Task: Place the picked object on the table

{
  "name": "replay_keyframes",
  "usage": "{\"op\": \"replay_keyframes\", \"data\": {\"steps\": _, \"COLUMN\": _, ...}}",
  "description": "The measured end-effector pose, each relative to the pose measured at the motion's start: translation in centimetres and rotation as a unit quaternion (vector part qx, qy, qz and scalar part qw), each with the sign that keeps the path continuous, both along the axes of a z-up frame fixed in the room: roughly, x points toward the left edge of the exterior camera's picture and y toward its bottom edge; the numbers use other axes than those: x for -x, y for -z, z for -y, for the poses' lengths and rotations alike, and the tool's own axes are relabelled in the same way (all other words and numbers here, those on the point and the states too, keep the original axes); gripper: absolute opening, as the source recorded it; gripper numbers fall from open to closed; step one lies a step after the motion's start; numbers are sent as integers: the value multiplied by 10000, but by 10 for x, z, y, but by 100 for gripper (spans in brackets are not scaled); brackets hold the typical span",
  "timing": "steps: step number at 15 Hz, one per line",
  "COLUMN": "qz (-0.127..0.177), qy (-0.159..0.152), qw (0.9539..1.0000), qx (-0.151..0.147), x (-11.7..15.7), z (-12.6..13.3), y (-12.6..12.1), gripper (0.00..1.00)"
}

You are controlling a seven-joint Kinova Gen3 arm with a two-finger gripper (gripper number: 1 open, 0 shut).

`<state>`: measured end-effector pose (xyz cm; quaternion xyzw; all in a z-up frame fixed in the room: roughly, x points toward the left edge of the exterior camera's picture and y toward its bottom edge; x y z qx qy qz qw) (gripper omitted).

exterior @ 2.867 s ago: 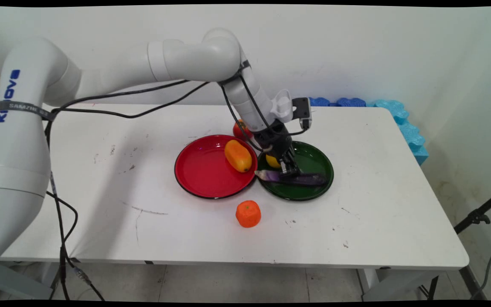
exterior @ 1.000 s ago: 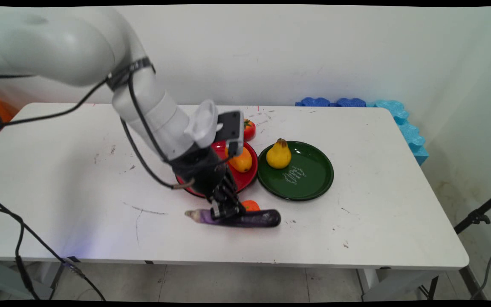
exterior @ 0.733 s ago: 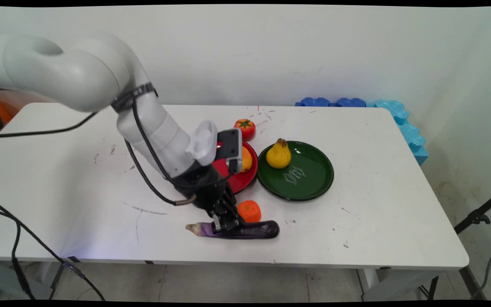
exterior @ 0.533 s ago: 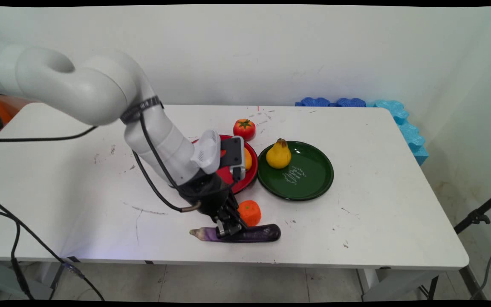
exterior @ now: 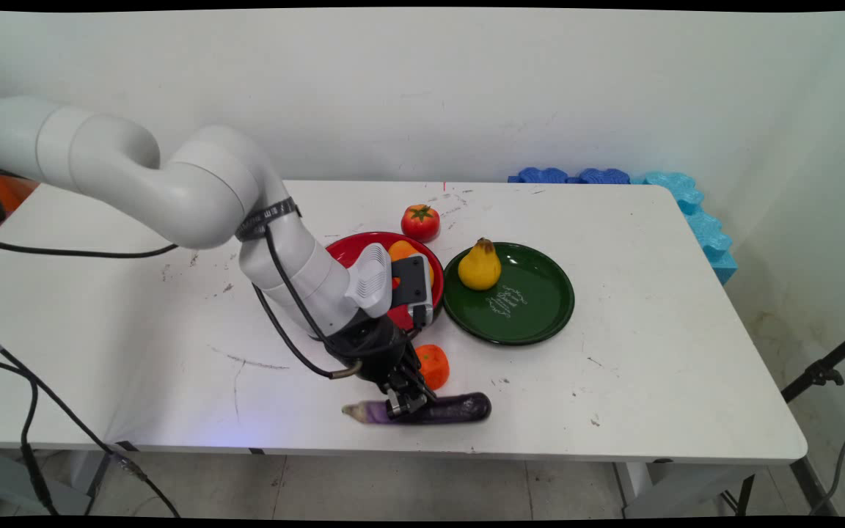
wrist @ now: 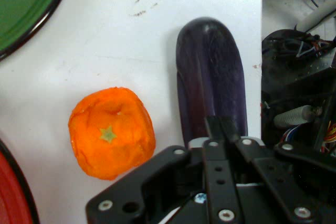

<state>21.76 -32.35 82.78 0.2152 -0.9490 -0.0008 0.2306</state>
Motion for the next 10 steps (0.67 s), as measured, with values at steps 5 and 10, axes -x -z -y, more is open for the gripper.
{"op": "replay_keyframes", "data": {"steps": 5, "qz": -92, "qy": 69, "qw": 9999, "qx": 68, "x": 3, "z": 2, "y": 6, "gripper": 100}}
{"op": "replay_keyframes", "data": {"steps": 10, "qz": -270, "qy": 237, "qw": 9990, "qx": 268, "x": 0, "z": 1, "y": -12, "gripper": 100}}
